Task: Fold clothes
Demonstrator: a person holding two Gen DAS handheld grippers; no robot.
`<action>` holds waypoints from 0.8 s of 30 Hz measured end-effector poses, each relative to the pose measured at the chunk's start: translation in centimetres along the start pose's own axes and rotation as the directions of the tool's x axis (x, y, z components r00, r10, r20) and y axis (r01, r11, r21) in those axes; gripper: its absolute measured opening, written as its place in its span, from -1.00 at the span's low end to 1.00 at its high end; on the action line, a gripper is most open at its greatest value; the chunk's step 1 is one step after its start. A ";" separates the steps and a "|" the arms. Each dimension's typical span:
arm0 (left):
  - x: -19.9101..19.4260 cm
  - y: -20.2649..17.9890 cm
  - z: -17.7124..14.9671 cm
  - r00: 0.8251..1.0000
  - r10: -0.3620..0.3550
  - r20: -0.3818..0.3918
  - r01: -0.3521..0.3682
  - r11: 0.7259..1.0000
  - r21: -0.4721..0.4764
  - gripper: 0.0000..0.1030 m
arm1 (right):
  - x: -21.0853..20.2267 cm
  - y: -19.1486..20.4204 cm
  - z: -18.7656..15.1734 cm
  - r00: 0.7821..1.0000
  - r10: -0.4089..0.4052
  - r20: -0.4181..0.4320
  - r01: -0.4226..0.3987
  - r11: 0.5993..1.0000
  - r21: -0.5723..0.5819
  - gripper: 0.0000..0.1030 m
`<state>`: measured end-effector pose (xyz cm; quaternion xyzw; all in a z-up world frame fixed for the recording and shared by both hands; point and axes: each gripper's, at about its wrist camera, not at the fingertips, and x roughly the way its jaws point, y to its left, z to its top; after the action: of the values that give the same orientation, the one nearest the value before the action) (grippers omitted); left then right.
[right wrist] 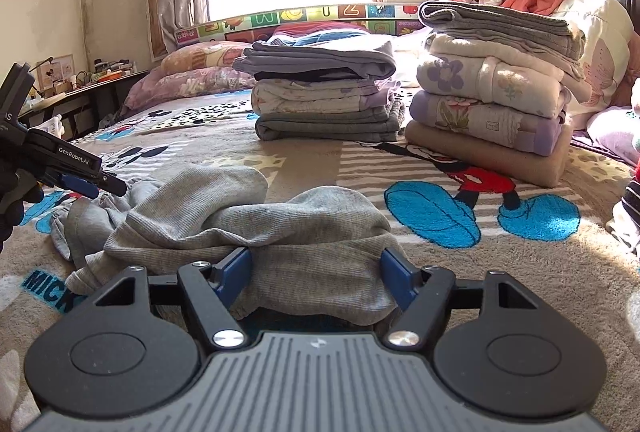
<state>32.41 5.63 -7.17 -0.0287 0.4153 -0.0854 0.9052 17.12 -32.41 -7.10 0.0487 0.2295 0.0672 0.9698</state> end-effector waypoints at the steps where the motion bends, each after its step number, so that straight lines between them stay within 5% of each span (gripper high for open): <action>1: 0.5 0.2 0.2 1.000 -0.004 -0.009 0.004 1.000 -0.006 0.19 | 0.1 -0.1 0.0 1.000 -0.002 0.001 0.002 1.000 0.003 0.38; 7: 1.7 -0.1 1.1 0.999 -0.008 -0.031 0.009 0.999 0.035 -0.60 | 0.4 -0.4 -0.1 1.000 -0.008 0.003 0.008 1.000 0.016 0.38; 10: 0.4 -0.6 1.2 1.000 -0.016 0.023 0.014 0.997 0.071 -0.81 | 0.6 -0.7 -0.1 1.000 -0.012 0.003 0.012 1.000 0.024 0.39; 17: -5.8 -1.6 1.6 0.977 -0.010 0.215 -0.020 0.991 0.134 -0.84 | 0.5 -0.9 0.0 1.000 -0.008 0.005 0.008 0.999 0.038 0.37; 24: -12.5 -0.1 1.9 0.899 0.042 0.437 -0.089 0.992 0.086 -0.85 | 0.1 -0.4 0.0 1.000 -0.017 0.013 0.017 1.000 0.022 0.36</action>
<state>25.79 7.70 3.45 0.0142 0.1991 -0.0678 0.9775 17.25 -32.82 -7.22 0.0578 0.2241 0.0562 0.9712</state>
